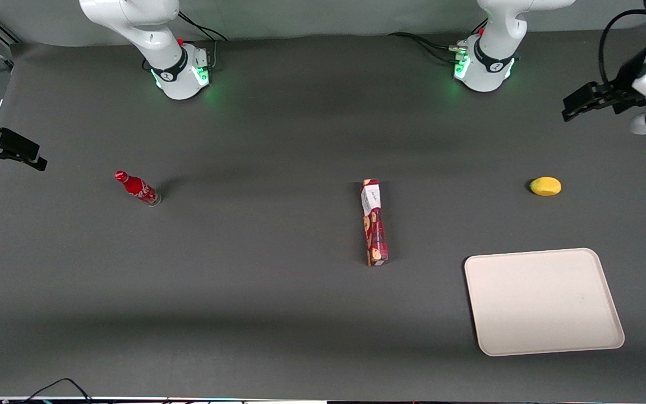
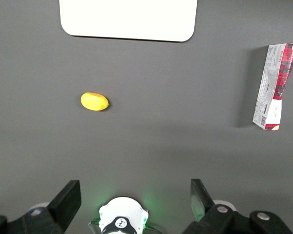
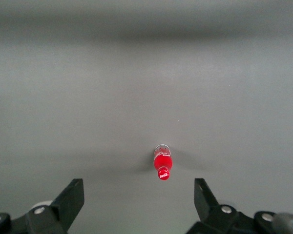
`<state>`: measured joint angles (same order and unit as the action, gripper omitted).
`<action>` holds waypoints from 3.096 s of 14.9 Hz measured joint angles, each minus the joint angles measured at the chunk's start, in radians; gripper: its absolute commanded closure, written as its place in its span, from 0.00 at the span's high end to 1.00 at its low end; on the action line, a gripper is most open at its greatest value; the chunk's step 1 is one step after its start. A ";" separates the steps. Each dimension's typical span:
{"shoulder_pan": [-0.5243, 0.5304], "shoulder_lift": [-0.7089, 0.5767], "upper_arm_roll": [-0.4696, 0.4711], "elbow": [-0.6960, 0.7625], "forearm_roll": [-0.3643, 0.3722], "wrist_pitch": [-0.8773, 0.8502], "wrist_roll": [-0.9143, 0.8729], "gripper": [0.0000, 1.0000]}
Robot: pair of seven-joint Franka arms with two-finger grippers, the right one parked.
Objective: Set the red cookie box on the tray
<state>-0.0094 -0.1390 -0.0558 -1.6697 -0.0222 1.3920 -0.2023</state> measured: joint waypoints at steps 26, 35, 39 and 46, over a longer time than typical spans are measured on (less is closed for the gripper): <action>0.002 0.126 -0.266 0.056 -0.045 0.130 -0.313 1.00; -0.005 0.659 -0.529 0.034 0.129 0.707 -0.749 1.00; -0.028 0.839 -0.558 0.035 0.259 0.862 -0.852 1.00; -0.042 0.942 -0.561 0.033 0.473 1.049 -0.959 0.16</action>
<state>-0.0514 0.8028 -0.6163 -1.6369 0.4509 2.4406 -1.1608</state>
